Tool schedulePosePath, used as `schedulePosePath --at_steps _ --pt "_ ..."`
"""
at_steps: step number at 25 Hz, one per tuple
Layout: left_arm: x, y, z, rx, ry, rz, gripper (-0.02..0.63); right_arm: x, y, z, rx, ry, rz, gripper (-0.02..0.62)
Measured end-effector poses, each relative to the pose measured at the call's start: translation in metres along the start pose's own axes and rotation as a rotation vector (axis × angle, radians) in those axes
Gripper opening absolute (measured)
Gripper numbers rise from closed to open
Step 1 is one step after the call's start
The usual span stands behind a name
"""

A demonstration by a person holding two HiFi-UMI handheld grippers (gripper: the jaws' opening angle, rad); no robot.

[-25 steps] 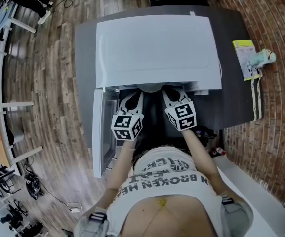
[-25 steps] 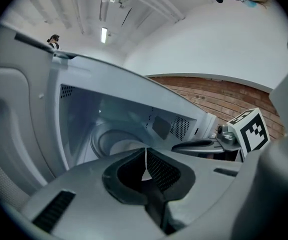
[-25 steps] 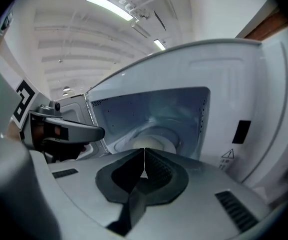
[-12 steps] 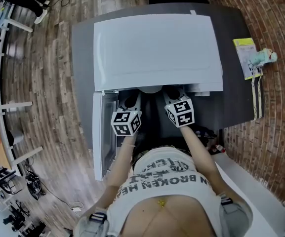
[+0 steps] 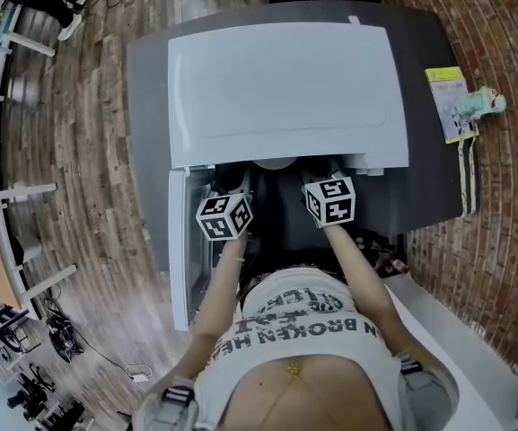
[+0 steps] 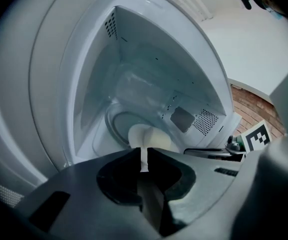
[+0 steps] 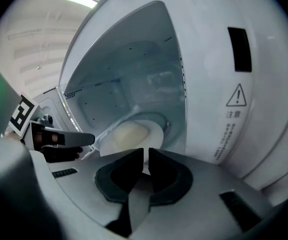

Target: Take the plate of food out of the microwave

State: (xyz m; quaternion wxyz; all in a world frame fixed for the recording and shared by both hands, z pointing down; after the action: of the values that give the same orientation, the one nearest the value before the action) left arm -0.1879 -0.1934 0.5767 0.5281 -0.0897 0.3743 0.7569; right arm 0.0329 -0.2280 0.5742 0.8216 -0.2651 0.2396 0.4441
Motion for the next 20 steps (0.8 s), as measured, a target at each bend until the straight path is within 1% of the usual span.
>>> schedulePosePath --at_steps 1,2,5,7,9,12,16,20 --pt "-0.001 0.002 0.0 0.007 0.002 -0.003 0.035 -0.001 0.0 0.0 -0.016 -0.002 -0.002 0.011" --pt "-0.002 0.003 0.0 0.012 0.007 -0.004 0.069 -0.002 -0.001 0.001 -0.035 -0.005 -0.004 0.011" --pt "-0.007 0.006 0.001 0.034 0.019 -0.001 0.098 -0.004 -0.001 0.003 -0.082 -0.013 -0.002 0.015" --pt "-0.01 0.008 0.0 0.045 0.023 0.0 0.118 -0.006 0.0 0.003 -0.109 -0.018 -0.002 0.047" --pt "-0.012 0.011 0.0 0.055 0.026 0.003 0.126 -0.009 0.003 0.004 -0.14 -0.018 0.001 0.097" --pt "-0.016 0.015 -0.001 0.068 0.026 0.008 0.126 -0.013 0.005 0.005 -0.204 -0.023 0.019 0.139" --pt "-0.025 0.017 0.0 0.086 0.036 0.015 0.126 -0.019 0.001 0.007 -0.28 -0.037 0.043 0.147" --pt "-0.03 0.021 -0.001 0.11 0.044 0.034 0.126 -0.023 0.0 0.007 -0.319 -0.043 0.052 0.147"
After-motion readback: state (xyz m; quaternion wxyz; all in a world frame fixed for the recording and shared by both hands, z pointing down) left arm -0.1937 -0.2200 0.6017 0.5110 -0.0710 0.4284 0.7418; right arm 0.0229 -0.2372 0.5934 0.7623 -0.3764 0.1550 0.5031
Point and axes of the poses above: the fingertips, and each gripper's own axes: x backward along the fingers, y to its left, z out of its underside, the point moved 10 cm from there along x, backward along the fingers, and after that the axes turned 1 degree about y, right-handed, at the moved point
